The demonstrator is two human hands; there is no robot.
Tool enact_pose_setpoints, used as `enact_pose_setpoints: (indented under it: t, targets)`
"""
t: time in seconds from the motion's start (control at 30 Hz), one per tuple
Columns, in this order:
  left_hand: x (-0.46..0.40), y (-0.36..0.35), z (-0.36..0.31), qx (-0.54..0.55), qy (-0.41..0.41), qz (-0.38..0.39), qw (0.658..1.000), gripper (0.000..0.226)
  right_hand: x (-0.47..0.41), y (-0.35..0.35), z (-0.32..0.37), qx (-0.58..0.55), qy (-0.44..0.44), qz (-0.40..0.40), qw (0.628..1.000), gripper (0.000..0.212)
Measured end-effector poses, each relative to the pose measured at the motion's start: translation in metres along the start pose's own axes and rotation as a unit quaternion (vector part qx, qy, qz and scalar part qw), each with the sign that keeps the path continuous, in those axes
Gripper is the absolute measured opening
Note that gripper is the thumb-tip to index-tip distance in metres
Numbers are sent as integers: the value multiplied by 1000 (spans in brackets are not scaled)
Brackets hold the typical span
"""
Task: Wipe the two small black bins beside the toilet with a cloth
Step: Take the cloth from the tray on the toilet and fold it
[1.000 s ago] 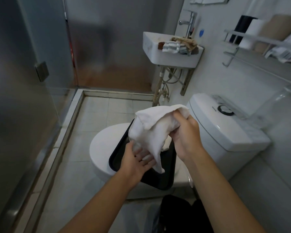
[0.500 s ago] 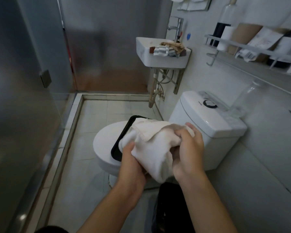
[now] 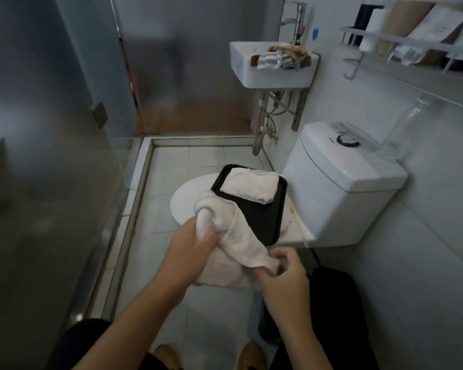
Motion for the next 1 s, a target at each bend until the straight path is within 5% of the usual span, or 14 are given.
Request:
enact_pose_setpoints:
  t: [0.07,0.17,0.27,0.33,0.37,0.43,0.5,0.6,0.67,0.77,0.87,0.93,1.0]
  targets:
    - [-7,0,-6,-118,-37,37,992,12,4,-12,-5,78,58,58,994,54]
    - [-14,-2,-14,-217,-85,90,968,11,7,-34,-10,-135,26,70,988,22]
    - [-24,2,-21,-261,-93,114,954,12,14,-43,-44,-341,-233,-43,910,17]
    - [-28,4,-25,-280,-93,119,948,17,25,-49,-57,-409,-373,-27,833,21]
    - [-30,4,-27,-289,-93,120,945,18,28,-49,-60,-399,-393,-11,828,21]
    - [-29,2,-31,-311,-103,131,936,19,22,-34,-60,-300,-314,-23,900,25]
    - [-28,-5,-34,-357,-127,163,911,17,6,-15,-35,-205,-98,-6,974,46]
    - [-25,-23,-34,-440,-151,261,846,17,-13,-14,12,-165,102,174,965,74]
    - [-25,-34,-31,-464,-150,327,810,17,-23,-16,21,-161,125,244,948,61]
    - [-32,-48,-27,-469,-145,367,790,22,-30,-15,7,-183,85,236,951,29]
    - [-44,-65,-14,-467,-134,390,782,16,-26,-15,-17,-222,42,219,949,24]
    - [-54,-73,-6,-437,-134,388,800,12,-27,-12,-33,-232,0,202,952,20]
    - [-67,-74,2,-361,-107,359,854,14,-29,-6,-52,-210,-33,177,961,14]
Point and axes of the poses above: each hand's wrist, its own x-axis away from the middle knuckle, its own y-axis out of the back of the hand, z = x × y, the point moved 5 cm from there along -x, towards the middle knuckle, and after that the axes turned 13 degrees about y, right-handed, at the moved point
